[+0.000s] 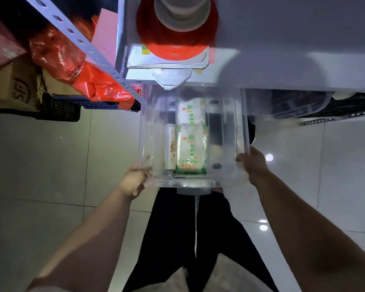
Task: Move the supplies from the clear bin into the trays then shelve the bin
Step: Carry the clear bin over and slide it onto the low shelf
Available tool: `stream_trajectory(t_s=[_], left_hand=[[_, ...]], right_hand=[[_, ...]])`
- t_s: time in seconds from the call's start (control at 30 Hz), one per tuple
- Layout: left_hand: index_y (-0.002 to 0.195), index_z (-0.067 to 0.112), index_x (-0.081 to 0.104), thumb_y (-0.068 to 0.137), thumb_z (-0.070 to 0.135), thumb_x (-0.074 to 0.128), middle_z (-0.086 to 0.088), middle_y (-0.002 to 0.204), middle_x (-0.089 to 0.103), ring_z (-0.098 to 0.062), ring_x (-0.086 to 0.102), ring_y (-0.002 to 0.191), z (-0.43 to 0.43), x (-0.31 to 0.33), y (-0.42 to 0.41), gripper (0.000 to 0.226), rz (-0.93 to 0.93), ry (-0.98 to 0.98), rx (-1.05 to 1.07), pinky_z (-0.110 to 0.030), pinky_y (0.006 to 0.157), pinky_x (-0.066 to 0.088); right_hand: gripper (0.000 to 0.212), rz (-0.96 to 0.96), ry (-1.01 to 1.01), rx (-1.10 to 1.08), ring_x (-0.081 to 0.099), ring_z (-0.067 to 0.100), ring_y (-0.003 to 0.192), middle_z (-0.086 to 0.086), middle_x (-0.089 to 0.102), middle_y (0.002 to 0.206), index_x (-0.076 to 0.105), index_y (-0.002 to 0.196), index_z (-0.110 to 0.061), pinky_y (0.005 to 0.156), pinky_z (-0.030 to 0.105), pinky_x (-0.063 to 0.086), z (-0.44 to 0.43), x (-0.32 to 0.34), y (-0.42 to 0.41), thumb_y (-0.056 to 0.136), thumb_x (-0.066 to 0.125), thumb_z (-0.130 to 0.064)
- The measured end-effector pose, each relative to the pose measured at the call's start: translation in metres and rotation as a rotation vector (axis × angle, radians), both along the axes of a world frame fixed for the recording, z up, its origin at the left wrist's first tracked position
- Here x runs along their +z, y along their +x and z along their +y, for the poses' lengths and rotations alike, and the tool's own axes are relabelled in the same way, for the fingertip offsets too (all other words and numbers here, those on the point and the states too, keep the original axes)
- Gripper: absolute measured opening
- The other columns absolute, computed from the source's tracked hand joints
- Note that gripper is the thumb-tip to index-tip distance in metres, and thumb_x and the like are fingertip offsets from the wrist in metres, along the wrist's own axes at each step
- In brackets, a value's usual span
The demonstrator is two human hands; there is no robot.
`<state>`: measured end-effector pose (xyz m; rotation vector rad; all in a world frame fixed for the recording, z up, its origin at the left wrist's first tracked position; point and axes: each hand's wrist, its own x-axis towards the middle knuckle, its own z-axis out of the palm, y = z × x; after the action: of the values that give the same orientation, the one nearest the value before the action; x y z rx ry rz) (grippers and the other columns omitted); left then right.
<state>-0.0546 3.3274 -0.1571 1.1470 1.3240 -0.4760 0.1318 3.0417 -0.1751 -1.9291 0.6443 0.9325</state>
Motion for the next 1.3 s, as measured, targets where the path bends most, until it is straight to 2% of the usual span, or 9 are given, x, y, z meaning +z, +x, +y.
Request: stream_trajectory(t_s=[0.17, 0.4, 0.57, 0.7, 0.77, 0.87, 1.03, 1.2, 1.3], left_hand=[[0.134, 0.022, 0.049, 0.09, -0.014, 0.037, -0.005, 0.106, 0.057, -0.018, 0.055, 0.072, 0.031, -0.031, 0.023, 0.058, -0.045, -0.003, 0.199, -0.029, 0.056, 0.059], [0.135, 0.032, 0.05, 0.084, -0.019, 0.032, -0.006, 0.131, 0.045, -0.026, 0.053, 0.1, 0.047, -0.054, 0.025, 0.074, -0.053, -0.064, 0.227, -0.046, 0.086, 0.043], [0.119, 0.034, 0.059, 0.084, -0.018, 0.038, -0.006, 0.128, 0.051, -0.028, 0.054, 0.102, 0.052, -0.071, 0.034, 0.066, -0.087, -0.105, 0.287, -0.047, 0.085, 0.04], [0.107, 0.035, 0.063, 0.085, -0.012, 0.043, 0.005, 0.096, 0.069, -0.023, 0.063, 0.085, 0.061, -0.081, 0.067, 0.056, -0.182, -0.089, 0.289, -0.045, 0.078, 0.054], [0.109, 0.036, 0.061, 0.085, -0.009, 0.047, 0.007, 0.091, 0.067, -0.016, 0.063, 0.078, 0.065, -0.079, 0.083, 0.054, -0.165, -0.021, 0.245, -0.041, 0.07, 0.057], [0.135, 0.034, 0.042, 0.084, 0.0, 0.059, 0.005, 0.112, 0.057, -0.011, 0.061, 0.08, 0.068, -0.065, 0.094, 0.063, -0.132, 0.162, 0.049, -0.036, 0.069, 0.055], [0.14, 0.017, 0.041, 0.08, 0.008, 0.068, -0.007, 0.14, 0.047, -0.023, 0.044, 0.128, 0.044, -0.026, 0.103, 0.067, -0.213, 0.632, -0.434, -0.033, 0.11, 0.032], [0.132, 0.013, 0.051, 0.082, 0.003, 0.064, -0.007, 0.135, 0.052, -0.018, 0.047, 0.126, -0.033, 0.0, 0.137, 0.053, -0.336, 0.607, -0.644, -0.021, 0.102, 0.033], [0.125, 0.015, 0.056, 0.085, 0.003, 0.063, -0.006, 0.126, 0.055, 0.005, 0.063, 0.092, -0.095, 0.013, 0.175, 0.042, -0.392, 0.467, -0.581, -0.008, 0.07, 0.047]], right_hand=[[0.018, 0.133, 0.144, -0.191, 0.062, 0.027, 0.086, 0.007, 0.067, 0.096, 0.066, 0.092, -0.026, 0.069, 0.04, 0.051, 0.025, -0.032, -0.001, 0.078, 0.068, -0.015], [0.016, 0.31, 0.339, -0.531, 0.065, 0.031, 0.086, 0.016, 0.062, 0.105, 0.058, 0.108, -0.007, 0.076, 0.049, 0.056, 0.022, -0.06, -0.064, 0.092, 0.059, -0.01], [0.026, 0.129, 0.37, -0.708, 0.068, 0.029, 0.082, 0.017, 0.064, 0.103, 0.056, 0.114, -0.005, 0.066, 0.037, 0.059, 0.029, -0.06, -0.059, 0.088, 0.062, -0.006], [0.029, 0.057, 0.404, -0.689, 0.066, 0.028, 0.095, 0.016, 0.062, 0.108, 0.055, 0.117, -0.01, 0.082, 0.039, 0.057, 0.045, -0.059, -0.022, 0.091, 0.054, 0.002], [0.033, 0.075, 0.392, -0.633, 0.064, 0.03, 0.101, 0.017, 0.061, 0.113, 0.055, 0.118, -0.014, 0.089, 0.043, 0.054, 0.055, -0.056, -0.007, 0.091, 0.05, 0.006], [0.046, 0.086, 0.369, -0.574, 0.062, 0.028, 0.106, 0.016, 0.059, 0.118, 0.046, 0.133, -0.016, 0.094, 0.044, 0.05, 0.062, -0.043, 0.0, 0.092, 0.051, 0.003], [0.046, 0.118, 0.316, -0.595, 0.06, 0.027, 0.107, 0.012, 0.06, 0.116, 0.049, 0.131, -0.02, 0.088, 0.043, 0.052, 0.038, -0.011, -0.01, 0.09, 0.055, 0.0], [0.031, 0.107, 0.342, -0.727, 0.06, 0.032, 0.106, 0.015, 0.062, 0.117, 0.057, 0.12, -0.012, 0.08, 0.041, 0.053, -0.027, 0.003, -0.014, 0.092, 0.054, 0.0], [0.027, 0.096, 0.373, -0.871, 0.061, 0.033, 0.104, 0.014, 0.063, 0.114, 0.059, 0.114, -0.013, 0.075, 0.037, 0.052, -0.074, 0.0, -0.007, 0.09, 0.057, -0.002]])
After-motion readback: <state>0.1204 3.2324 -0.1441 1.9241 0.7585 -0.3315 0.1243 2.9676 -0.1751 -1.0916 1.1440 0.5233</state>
